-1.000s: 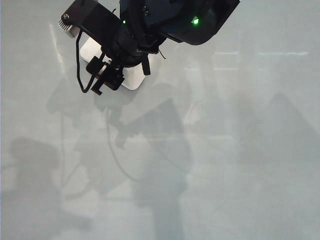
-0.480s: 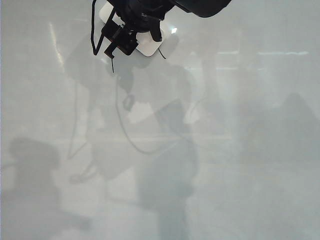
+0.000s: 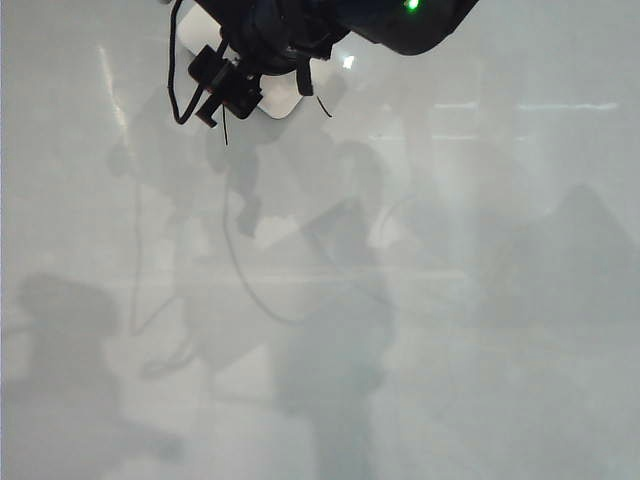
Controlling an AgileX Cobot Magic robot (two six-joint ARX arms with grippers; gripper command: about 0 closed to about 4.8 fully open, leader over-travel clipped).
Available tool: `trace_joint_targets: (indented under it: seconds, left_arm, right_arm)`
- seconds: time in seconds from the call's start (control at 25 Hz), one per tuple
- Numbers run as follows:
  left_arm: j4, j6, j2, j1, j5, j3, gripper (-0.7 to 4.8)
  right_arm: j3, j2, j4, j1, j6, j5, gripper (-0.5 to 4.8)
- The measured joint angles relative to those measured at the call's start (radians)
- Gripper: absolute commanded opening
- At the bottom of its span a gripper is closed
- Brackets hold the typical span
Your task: Grab the whiteboard eraser that is attached to the surface of the whiteboard and use it to clean the writing on the whiteboard.
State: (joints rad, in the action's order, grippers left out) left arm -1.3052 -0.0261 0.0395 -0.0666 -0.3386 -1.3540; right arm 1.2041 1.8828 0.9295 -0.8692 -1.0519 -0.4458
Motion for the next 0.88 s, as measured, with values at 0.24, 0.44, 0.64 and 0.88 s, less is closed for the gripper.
trace_joint_targets:
  seconds: [0.24, 0.44, 0.64, 0.88]
  left_arm:
    - [0.0, 0.0, 0.0, 0.0, 0.0, 0.0, -0.05]
    - [0.0, 0.0, 0.0, 0.0, 0.0, 0.0, -0.05]
    - [0.0, 0.0, 0.0, 0.0, 0.0, 0.0, -0.05]
    - [0.0, 0.0, 0.0, 0.0, 0.0, 0.0, -0.05]
  right_arm:
    - [0.003, 0.039, 0.033, 0.0, -0.003, 0.028, 1.75]
    - [0.007, 0.059, 0.045, 0.015, -0.038, 0.039, 1.75]
    - [0.026, 0.06, 0.017, 0.033, -0.042, 0.051, 1.76]
    - [0.05, 0.064, -0.014, 0.033, -0.119, 0.011, 1.76]
